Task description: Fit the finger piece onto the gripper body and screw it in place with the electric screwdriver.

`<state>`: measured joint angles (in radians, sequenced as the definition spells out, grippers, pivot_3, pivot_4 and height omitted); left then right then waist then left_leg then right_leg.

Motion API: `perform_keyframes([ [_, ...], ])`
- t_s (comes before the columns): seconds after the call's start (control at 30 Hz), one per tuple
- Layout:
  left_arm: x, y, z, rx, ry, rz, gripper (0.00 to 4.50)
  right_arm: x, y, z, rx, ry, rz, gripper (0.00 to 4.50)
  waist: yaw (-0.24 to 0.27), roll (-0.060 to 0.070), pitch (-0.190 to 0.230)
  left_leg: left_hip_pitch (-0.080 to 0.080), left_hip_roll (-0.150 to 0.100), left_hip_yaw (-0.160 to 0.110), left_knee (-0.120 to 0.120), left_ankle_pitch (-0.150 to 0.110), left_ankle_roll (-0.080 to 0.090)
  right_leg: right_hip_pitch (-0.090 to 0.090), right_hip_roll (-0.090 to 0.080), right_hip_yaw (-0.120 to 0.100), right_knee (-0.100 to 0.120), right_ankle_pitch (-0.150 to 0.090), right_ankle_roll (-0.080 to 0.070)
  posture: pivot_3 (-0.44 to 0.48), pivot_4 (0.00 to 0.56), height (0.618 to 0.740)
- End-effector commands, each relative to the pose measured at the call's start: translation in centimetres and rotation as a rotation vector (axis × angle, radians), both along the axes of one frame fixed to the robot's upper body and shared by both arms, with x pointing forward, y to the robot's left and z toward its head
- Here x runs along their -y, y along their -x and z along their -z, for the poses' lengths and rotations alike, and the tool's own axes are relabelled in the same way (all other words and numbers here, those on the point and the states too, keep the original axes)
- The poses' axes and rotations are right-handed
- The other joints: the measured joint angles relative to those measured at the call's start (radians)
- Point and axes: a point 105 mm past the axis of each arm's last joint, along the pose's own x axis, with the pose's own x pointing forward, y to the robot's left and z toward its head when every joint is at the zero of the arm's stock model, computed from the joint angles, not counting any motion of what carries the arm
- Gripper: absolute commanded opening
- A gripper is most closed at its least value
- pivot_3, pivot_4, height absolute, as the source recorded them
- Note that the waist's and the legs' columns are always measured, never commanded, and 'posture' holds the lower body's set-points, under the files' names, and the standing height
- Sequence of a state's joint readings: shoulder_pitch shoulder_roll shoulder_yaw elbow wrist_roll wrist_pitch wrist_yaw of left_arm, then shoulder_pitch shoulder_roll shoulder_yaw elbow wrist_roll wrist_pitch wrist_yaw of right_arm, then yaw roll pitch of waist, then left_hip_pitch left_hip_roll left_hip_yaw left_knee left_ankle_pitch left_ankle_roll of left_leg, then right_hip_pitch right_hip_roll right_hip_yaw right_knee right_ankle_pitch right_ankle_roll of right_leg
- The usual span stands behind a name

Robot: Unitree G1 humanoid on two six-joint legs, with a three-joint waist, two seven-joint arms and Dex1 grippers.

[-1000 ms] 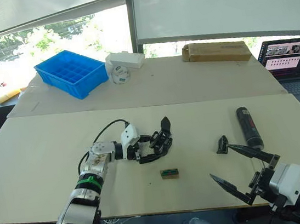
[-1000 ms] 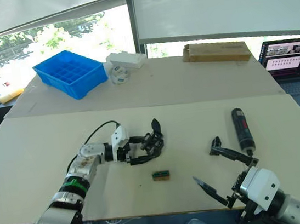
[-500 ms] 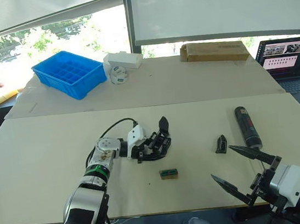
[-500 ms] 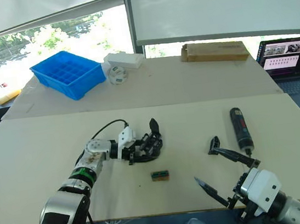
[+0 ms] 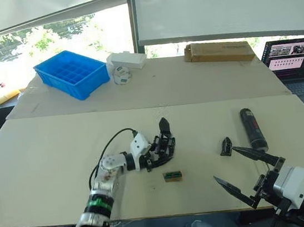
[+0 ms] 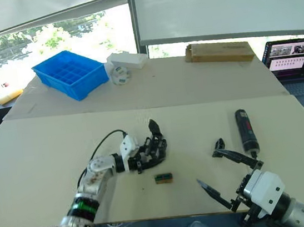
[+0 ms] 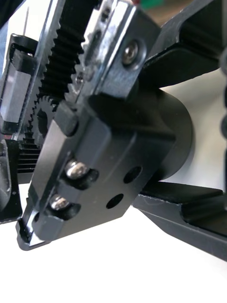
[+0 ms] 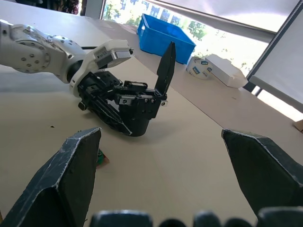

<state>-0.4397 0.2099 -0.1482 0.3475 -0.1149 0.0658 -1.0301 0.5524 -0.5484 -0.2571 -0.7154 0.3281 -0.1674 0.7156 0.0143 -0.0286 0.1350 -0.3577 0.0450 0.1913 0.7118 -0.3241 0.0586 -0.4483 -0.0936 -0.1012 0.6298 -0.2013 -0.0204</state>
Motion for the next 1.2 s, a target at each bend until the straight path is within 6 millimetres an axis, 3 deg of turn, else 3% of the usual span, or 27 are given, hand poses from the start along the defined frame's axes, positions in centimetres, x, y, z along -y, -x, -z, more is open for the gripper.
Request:
perform_keyframes([
  [0.03, 0.7, -0.2, -2.2, 0.082, 0.006, -0.059, 2.32, -0.2, 0.2, -0.7, 0.025, 0.004, -0.014, 4.50, 0.000, 0.000, 0.000, 0.000, 0.000, 0.000, 0.000, 0.000, 0.000, 0.000, 0.000, 0.000, 0.000, 0.000, 0.001, 0.000, 0.150, 0.740],
  [0.2, 1.1, -0.5, -1.6, 0.079, -0.010, -0.122, 2.32, -0.3, 0.1, -0.7, 0.024, 0.005, -0.015, 4.50, -0.001, 0.000, 0.000, 0.001, 0.000, 0.000, 0.000, 0.000, 0.001, 0.000, 0.000, 0.001, 0.000, 0.000, 0.002, 0.000, 0.150, 0.740],
  [0.47, 0.9, -0.9, -0.2, 0.054, -0.058, -0.090, 2.32, -0.3, 0.1, -0.7, 0.025, 0.005, -0.011, 4.50, 0.001, 0.001, 0.000, 0.001, 0.000, 0.000, 0.000, 0.000, 0.000, 0.002, -0.001, 0.000, 0.000, 0.001, 0.001, 0.000, 0.150, 0.740],
  [0.63, 0.8, -0.1, 0.8, 0.003, -0.081, -0.039, 2.32, -0.3, 0.1, -0.7, 0.025, 0.004, -0.006, 4.50, 0.000, 0.002, -0.001, 0.005, 0.000, 0.000, 0.000, -0.001, 0.001, 0.005, -0.001, 0.000, 0.000, 0.000, 0.002, 0.000, 0.150, 0.740],
  [0.77, 0.2, 0.0, 0.7, -0.002, -0.073, -0.062, 4.19, -0.2, 0.3, -0.8, 0.012, -0.015, -0.001, 4.50, -0.001, 0.002, -0.001, 0.005, 0.000, 0.000, 0.000, -0.001, 0.001, 0.005, -0.001, 0.000, -0.001, 0.000, 0.001, 0.000, 0.150, 0.740],
  [0.8, -0.3, -0.2, 0.7, 0.004, -0.076, -0.082, 4.49, -0.2, 0.4, -0.9, 0.004, -0.024, -0.002, 4.50, -0.001, 0.002, -0.001, 0.005, 0.000, 0.000, 0.000, -0.001, 0.001, 0.005, -0.001, 0.000, -0.001, 0.000, 0.001, 0.000, 0.150, 0.740],
  [1.0, -4.8, -0.1, 0.8, -0.013, -0.079, -0.143, 4.49, 0.6, 0.7, -2.2, -0.041, -0.110, 0.059, 4.50, -0.012, 0.003, -0.001, 0.005, 0.003, -0.001, 0.000, -0.002, 0.000, 0.005, -0.004, 0.002, 0.000, 0.000, 0.001, 0.000, 0.150, 0.740],
  [1.17, -11.1, 0.8, -0.2, -0.016, -0.133, -0.111, 4.49, 1.7, 0.6, -2.8, -0.248, -0.238, 0.164, 4.50, -0.017, 0.004, -0.001, 0.005, 0.005, -0.001, -0.002, -0.001, -0.004, 0.002, -0.003, 0.001, 0.002, -0.002, -0.004, 0.000, 0.150, 0.740],
  [1.2, -12.2, 1.2, -0.9, -0.005, -0.144, -0.077, 4.49, 2.4, 0.5, -2.1, -0.340, -0.231, 0.228, 4.50, -0.017, 0.005, -0.001, 0.005, 0.006, -0.001, -0.002, -0.001, -0.005, 0.002, -0.003, 0.001, 0.002, -0.002, -0.005, 0.000, 0.150, 0.740],
])
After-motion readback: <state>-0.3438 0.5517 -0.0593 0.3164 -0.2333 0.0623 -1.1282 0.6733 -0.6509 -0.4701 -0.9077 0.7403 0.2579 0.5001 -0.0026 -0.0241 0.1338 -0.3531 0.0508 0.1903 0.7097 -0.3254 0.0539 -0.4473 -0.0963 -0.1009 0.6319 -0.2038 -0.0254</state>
